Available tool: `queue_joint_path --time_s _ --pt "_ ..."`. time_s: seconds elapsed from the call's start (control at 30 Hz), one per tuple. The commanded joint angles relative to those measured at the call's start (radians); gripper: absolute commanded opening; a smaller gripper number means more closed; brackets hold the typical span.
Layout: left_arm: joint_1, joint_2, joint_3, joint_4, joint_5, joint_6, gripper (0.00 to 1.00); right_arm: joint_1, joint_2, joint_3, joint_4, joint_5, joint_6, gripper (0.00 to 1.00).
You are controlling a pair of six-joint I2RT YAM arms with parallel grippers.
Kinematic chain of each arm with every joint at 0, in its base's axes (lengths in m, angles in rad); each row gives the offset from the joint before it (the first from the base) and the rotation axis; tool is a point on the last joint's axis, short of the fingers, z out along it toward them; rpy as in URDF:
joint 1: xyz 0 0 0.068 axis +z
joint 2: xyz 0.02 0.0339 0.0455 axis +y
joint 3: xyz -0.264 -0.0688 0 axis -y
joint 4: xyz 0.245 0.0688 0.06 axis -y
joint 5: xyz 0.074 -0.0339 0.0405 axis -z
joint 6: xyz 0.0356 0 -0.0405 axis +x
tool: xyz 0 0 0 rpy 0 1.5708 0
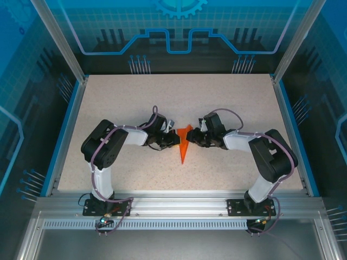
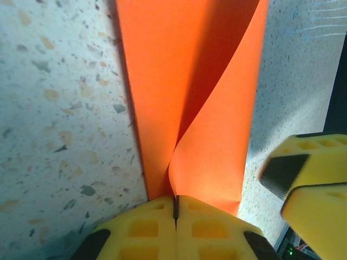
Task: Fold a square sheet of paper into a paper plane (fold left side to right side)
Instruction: Fold the wing for the fifth time at the center of the table.
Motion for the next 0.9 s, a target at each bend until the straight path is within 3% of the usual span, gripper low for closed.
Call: queue_joint_path --time_s 0.0,0.2,0.87 --pt "0.008 0.028 0.013 -0.073 -0.062 0.043 0.03 -0.008 0.002 0.047 0.003 -0.048 -0.026 0.25" --pt "0.009 0.025 0.020 -0.104 -0.084 0.054 0.03 -0.010 0.076 0.126 0.002 -0.058 -0.036 0.18" --pt "0.008 0.032 0.040 -0.195 -0.140 0.069 0.00 -0.024 0.207 0.233 -0.111 -0.040 -0.120 0.17"
